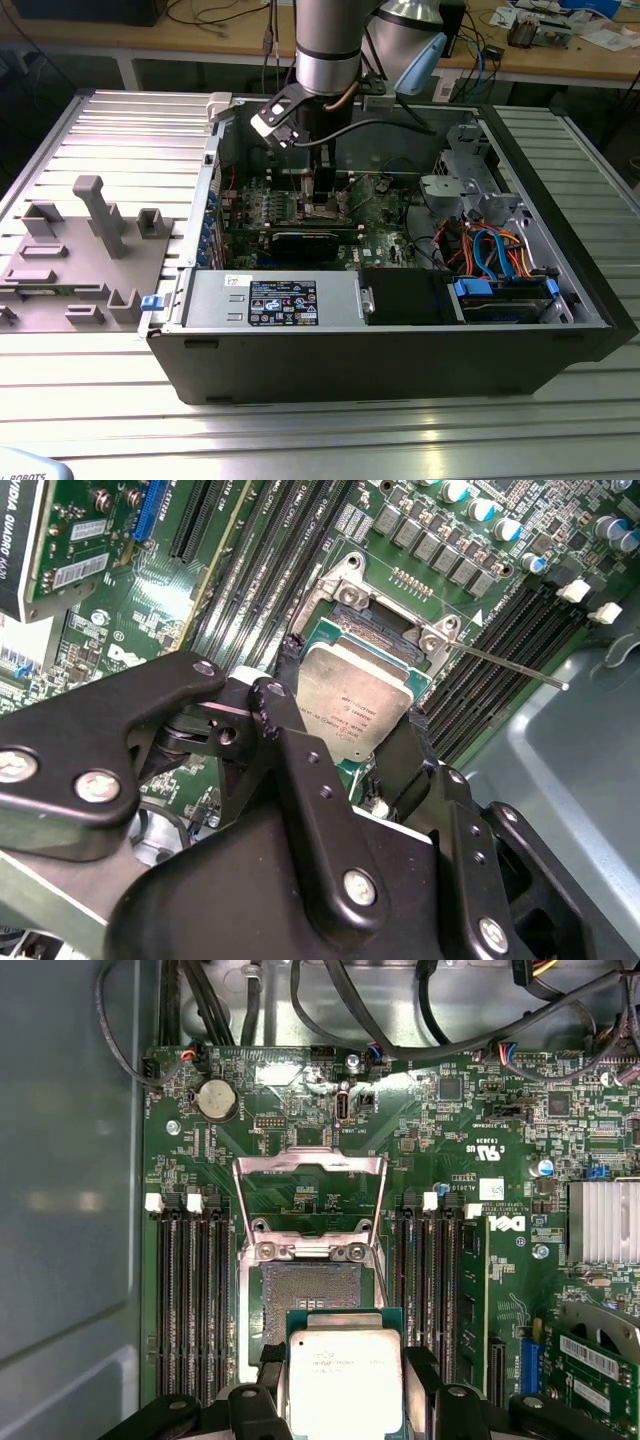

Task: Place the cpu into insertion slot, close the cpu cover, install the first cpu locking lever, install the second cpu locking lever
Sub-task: 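Place the cpu into insertion slot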

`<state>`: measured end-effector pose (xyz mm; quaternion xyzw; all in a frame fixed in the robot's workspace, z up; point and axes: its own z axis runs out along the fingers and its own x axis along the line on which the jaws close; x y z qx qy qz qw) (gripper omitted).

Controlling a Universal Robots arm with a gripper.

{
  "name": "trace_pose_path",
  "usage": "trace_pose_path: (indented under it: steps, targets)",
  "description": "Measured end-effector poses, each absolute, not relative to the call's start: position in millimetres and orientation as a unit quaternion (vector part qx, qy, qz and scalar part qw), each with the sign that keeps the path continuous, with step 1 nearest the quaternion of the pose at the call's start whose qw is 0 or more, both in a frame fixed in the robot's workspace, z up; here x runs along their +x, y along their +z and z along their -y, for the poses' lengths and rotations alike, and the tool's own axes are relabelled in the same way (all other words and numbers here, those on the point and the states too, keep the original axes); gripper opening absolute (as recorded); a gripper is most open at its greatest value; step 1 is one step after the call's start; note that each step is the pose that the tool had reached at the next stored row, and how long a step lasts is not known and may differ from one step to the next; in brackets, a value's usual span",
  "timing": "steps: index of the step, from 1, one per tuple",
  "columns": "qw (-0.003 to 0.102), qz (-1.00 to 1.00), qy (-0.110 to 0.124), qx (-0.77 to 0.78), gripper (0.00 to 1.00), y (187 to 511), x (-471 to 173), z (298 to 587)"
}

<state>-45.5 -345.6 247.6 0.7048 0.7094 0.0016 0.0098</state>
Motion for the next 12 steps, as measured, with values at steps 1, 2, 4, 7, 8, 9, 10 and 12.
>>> trace_pose_path:
  steps: [1,2,4,7,8,9,10,12]
  targets:
    - [0.01,-0.709,0.002,0.705,0.55,247.4,-45.5,345.6]
    - [0.01,-0.709,0.002,0.705,0.55,247.2,-45.5,345.6]
    - [0.01,-0.709,0.002,0.705,0.55,246.7,-45.5,345.6]
    - [0.01,-0.709,0.002,0.705,0.55,246.1,-45.5,345.6]
    - [0.01,-0.709,0.002,0.705,0.55,246.0,-45.5,345.6]
    - [0.01,-0.709,0.002,0.705,0.55,245.8,-45.5,345.6]
    - [0.01,-0.709,0.002,0.705,0.55,245.7,-45.5,345.6]
    - [0.01,-0.709,0.002,0.705,0.55,245.3,-45.5,345.6]
